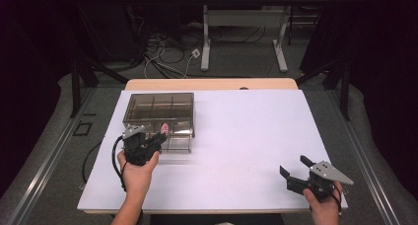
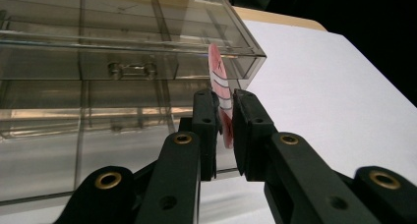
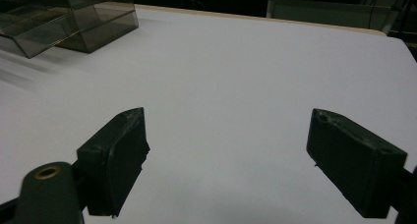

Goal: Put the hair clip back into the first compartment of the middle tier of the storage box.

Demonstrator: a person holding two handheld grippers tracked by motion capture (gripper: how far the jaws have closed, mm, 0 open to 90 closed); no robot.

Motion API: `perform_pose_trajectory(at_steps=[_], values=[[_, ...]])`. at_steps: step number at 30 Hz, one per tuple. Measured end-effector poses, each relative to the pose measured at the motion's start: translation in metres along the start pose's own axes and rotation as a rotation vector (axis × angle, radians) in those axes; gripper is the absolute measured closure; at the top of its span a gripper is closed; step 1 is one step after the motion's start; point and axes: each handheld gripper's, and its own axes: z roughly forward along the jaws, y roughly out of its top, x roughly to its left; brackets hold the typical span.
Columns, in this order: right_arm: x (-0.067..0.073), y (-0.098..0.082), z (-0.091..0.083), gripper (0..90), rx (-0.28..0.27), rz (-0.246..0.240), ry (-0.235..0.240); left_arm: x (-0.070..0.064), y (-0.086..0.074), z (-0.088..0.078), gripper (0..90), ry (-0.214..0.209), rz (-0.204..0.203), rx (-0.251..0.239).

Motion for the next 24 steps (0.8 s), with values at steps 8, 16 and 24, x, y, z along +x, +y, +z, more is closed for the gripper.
perform_pose_trajectory(at_steps=[8,16,24], values=[[0.000,0.000,0.000,14.9,0.004,-0.002,0.000,0.017,-0.001,-0.009,80.6,0.026,-0.025,-0.018],[0.000,0.000,0.001,14.9,-0.001,-0.006,0.004,0.031,-0.002,-0.016,80.6,0.031,-0.062,-0.023],[0.000,0.000,0.001,14.9,-0.003,-0.005,0.004,0.042,-0.004,-0.019,80.6,0.058,-0.084,-0.032]])
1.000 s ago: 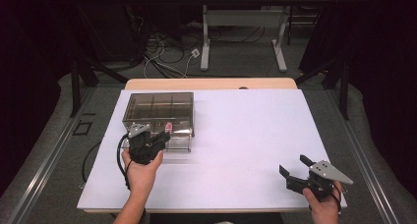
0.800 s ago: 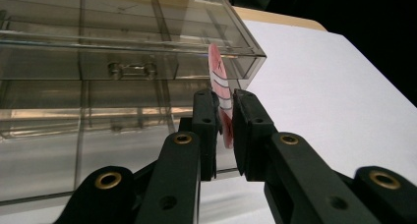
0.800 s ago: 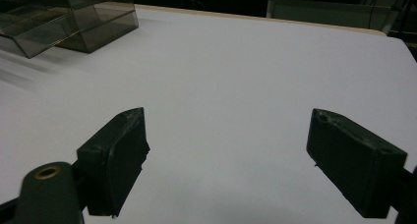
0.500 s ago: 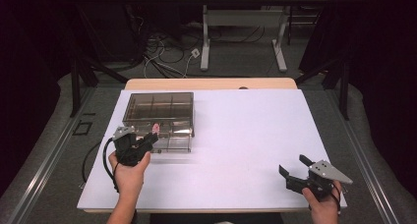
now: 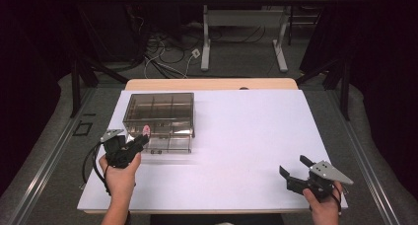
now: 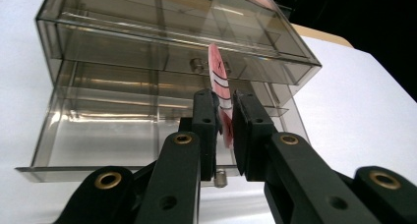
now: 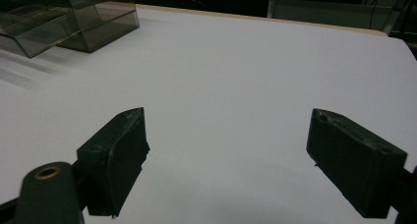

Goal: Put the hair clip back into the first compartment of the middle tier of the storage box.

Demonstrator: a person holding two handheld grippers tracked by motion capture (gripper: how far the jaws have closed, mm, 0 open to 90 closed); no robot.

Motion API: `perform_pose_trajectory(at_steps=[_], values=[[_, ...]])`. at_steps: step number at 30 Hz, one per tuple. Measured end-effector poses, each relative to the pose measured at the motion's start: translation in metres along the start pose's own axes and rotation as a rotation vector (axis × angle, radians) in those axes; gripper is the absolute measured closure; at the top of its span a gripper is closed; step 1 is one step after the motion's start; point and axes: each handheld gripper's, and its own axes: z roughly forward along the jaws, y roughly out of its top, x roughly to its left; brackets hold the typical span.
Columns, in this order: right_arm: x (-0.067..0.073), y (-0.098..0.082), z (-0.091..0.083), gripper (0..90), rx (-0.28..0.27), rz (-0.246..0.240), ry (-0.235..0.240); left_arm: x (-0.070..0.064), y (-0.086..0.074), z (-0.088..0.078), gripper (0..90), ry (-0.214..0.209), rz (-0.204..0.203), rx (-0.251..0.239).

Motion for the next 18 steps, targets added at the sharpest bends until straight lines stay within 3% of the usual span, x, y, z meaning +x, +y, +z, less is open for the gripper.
perform_pose_trajectory(at_steps=[18], values=[[0.000,0.000,0.000,14.9,-0.004,0.000,0.002,0.019,-0.008,0.009,80.5,0.060,-0.023,0.031]])
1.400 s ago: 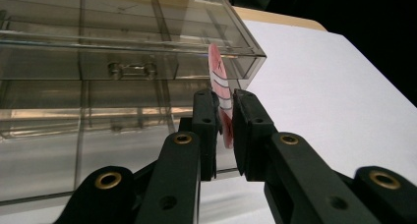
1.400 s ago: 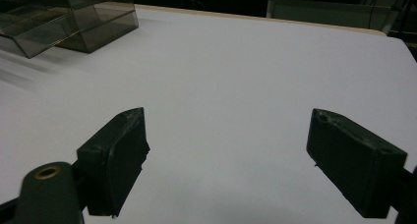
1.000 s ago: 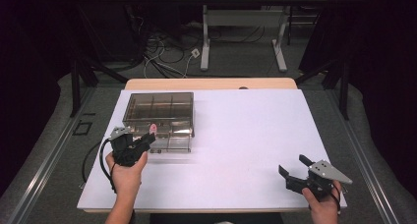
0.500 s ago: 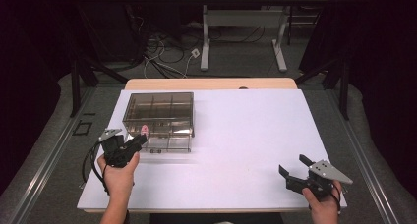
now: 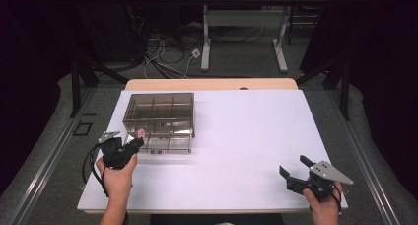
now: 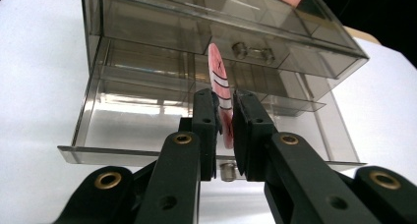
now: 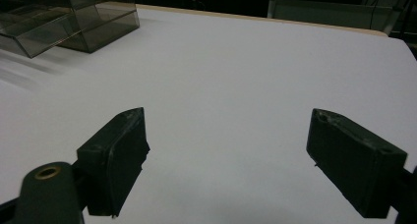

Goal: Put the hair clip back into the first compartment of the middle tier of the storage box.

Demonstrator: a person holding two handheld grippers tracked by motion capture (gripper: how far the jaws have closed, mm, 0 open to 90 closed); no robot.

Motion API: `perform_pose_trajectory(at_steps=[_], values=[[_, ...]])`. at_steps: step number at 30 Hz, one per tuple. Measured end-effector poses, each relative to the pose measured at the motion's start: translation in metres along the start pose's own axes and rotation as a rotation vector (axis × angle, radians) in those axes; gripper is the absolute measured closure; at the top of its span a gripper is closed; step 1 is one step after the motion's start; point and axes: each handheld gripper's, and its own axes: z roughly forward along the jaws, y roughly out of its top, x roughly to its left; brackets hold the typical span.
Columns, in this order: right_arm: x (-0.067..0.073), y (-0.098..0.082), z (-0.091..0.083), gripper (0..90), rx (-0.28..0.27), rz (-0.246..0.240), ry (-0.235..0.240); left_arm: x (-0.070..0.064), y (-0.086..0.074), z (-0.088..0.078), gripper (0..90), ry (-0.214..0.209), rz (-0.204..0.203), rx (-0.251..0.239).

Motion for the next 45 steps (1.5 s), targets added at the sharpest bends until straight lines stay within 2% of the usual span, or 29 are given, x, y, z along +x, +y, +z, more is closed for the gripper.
perform_pose_trajectory(at_steps=[7,17,38,45], values=[[0.000,0.000,0.000,14.9,-0.005,-0.003,0.001,0.003,-0.004,0.007,80.5,0.019,-0.001,0.027],[0.000,0.000,0.000,14.9,-0.002,-0.002,0.004,0.009,-0.007,0.012,80.5,0.052,0.001,0.040],[0.000,0.000,0.000,14.9,0.000,-0.002,0.007,0.015,-0.008,0.017,80.2,0.077,-0.012,0.036],[0.000,0.000,0.000,14.9,-0.004,-0.003,0.004,0.014,-0.007,0.016,74.5,0.078,-0.009,0.020]])
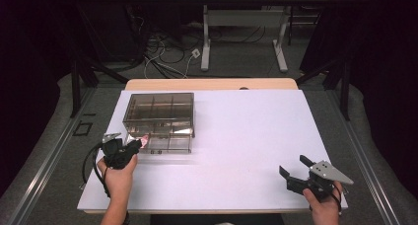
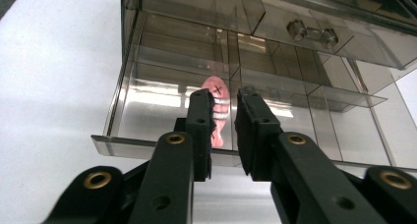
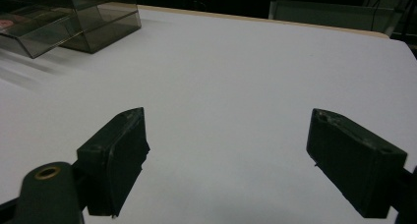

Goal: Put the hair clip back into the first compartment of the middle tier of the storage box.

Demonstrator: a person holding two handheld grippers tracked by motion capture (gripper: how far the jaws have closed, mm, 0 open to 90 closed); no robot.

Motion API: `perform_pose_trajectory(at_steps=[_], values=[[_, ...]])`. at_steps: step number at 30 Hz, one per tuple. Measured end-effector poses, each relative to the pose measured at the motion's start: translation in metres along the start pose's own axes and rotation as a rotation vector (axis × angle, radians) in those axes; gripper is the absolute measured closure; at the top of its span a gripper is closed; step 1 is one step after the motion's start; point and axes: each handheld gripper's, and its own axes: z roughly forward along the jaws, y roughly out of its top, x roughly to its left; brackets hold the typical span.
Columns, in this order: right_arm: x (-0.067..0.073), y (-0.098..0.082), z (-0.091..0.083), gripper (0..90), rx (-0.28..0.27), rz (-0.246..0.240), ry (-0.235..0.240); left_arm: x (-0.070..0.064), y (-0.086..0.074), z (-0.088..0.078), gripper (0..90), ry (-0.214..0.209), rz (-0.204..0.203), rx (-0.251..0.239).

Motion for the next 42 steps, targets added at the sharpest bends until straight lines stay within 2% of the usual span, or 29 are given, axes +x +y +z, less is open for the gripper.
perform_pose_trajectory(at_steps=[8,13,26,30,34,42], values=[[0.000,0.000,-0.001,14.9,0.007,0.003,-0.003,-0.003,0.001,-0.003,65.5,-0.001,0.004,-0.026],[0.000,0.000,-0.001,14.9,0.007,0.001,-0.003,-0.005,0.002,-0.006,59.1,-0.011,0.034,-0.033],[0.000,0.000,-0.001,14.9,0.006,-0.002,-0.003,-0.011,0.002,-0.006,47.3,-0.040,0.064,-0.055],[0.000,0.001,-0.001,14.9,-0.001,-0.002,0.002,-0.013,0.002,-0.006,44.8,-0.038,0.087,-0.063],[-0.001,0.001,-0.001,14.9,0.002,-0.005,0.002,-0.016,0.001,-0.005,40.3,-0.051,0.096,-0.052],[0.000,0.001,-0.001,14.9,-0.003,-0.003,0.003,-0.024,-0.002,-0.004,38.8,-0.073,0.126,-0.030]])
